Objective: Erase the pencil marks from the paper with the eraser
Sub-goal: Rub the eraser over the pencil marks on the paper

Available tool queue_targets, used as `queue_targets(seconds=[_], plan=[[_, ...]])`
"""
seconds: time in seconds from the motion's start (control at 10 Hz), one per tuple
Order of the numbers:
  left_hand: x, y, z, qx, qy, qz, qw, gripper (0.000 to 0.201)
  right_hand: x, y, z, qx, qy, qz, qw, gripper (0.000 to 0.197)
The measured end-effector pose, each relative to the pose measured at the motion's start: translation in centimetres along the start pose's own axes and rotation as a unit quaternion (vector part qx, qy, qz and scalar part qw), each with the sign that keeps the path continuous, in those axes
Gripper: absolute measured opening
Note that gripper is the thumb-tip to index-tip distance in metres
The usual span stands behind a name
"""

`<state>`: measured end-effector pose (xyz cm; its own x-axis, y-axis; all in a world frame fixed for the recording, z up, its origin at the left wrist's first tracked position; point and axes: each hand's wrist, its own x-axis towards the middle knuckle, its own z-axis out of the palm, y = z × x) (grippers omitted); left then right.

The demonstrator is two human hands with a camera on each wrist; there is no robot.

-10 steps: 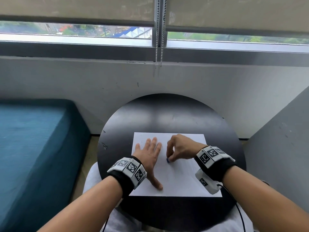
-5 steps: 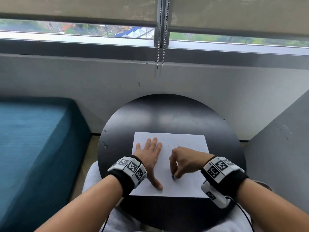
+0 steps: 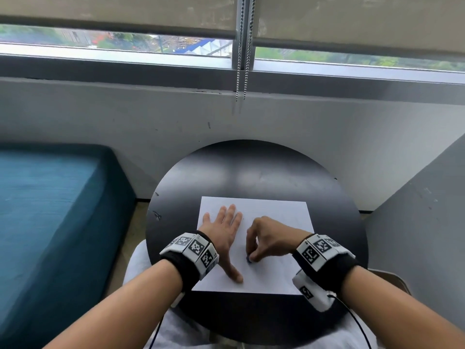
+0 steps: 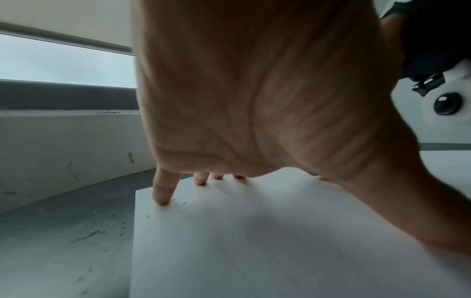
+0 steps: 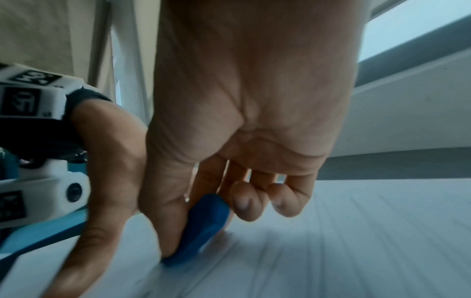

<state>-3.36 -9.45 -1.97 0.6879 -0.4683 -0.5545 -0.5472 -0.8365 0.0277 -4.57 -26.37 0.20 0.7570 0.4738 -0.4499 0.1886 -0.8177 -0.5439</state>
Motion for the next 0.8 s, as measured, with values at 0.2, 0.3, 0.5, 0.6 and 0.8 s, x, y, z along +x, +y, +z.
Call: queue_targets(seconds=[0.2,0.3,0.5,0.6,0.8], plan=[[0.1,0.0,0.0,-0.007,-0.006,0.0,1.0,0.154,-0.2,-0.9,0.3,-0.05,-0.023,-0.006,0.998,0.009],[0.1,-0.1,0.1,-0.005,0.002,0.0,1.0,0.154,0.4,0.1,-0.5,-0.017,0.043,0.016,0.999,0.008],[0.2,-0.1,0.2,-0.006,-0.001,0.0,1.0,0.154,-0.9,-0.1,0.3,-0.039,-0.028,0.02,0.999,0.008],[0.2,-0.1,0.2,0.0,-0.001,0.0,1.0,0.154,-0.6,0.9,-0.3,-0.019,0.043,0.039,0.998,0.006],[0.2,-0.1,0.2,0.001,-0.002,0.0,1.0,0.154,-1.7,0.6,0.3,-0.051,-0.015,0.03,0.998,0.009]])
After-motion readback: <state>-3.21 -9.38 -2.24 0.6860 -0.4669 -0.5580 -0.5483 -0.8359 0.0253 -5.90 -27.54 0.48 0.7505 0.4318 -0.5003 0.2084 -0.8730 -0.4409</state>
